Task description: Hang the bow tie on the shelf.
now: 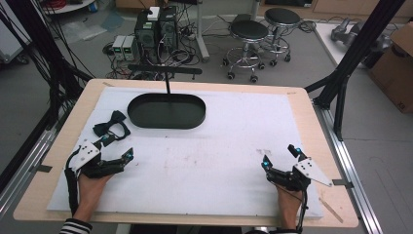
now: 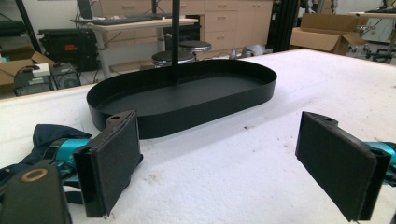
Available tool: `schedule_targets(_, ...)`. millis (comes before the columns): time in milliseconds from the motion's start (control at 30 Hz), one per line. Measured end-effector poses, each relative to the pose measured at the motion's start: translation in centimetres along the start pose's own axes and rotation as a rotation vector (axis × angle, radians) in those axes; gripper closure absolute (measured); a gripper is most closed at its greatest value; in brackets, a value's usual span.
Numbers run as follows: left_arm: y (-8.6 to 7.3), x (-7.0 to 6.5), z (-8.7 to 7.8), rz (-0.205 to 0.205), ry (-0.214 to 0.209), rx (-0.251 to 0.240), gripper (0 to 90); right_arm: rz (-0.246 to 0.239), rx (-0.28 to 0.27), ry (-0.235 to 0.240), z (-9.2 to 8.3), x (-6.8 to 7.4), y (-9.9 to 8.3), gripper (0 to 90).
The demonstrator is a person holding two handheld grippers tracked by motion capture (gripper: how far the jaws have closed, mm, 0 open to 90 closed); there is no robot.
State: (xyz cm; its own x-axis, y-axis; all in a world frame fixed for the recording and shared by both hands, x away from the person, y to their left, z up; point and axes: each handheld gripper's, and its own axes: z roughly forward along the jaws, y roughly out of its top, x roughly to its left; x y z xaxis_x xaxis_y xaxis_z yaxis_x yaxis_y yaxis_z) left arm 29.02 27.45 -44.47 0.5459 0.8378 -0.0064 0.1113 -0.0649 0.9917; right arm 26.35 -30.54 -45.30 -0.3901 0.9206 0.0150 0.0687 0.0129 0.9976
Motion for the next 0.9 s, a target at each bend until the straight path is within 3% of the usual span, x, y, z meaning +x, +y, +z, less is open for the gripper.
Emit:
schedule_targets(267, 1.6, 0.8, -0.5, -0.015, 0.015, 0.01, 14.2, 0.002, -0.001, 0.0, 0.0, 0.0, 0.0, 1.2)
schedule_targets(367, 2.2, 1.4, -0.5, -0.028, 0.022, 0.041, 14.2, 0.0, 0.0, 0.0, 0.0, 0.0, 0.0, 1.2)
schedule_targets(433, 2.8, 1.8, -0.4, -0.011, 0.018, 0.073, 14.2, -0.003, -0.001, 0.0, 0.0, 0.0, 0.0, 1.2)
schedule_targets(900, 6.6, 5.0, 0.3, 0.002, 0.026, 0.196, 14.3, -0.004, 0.001, 0.002, 0.0, 0.0, 0.0, 1.2)
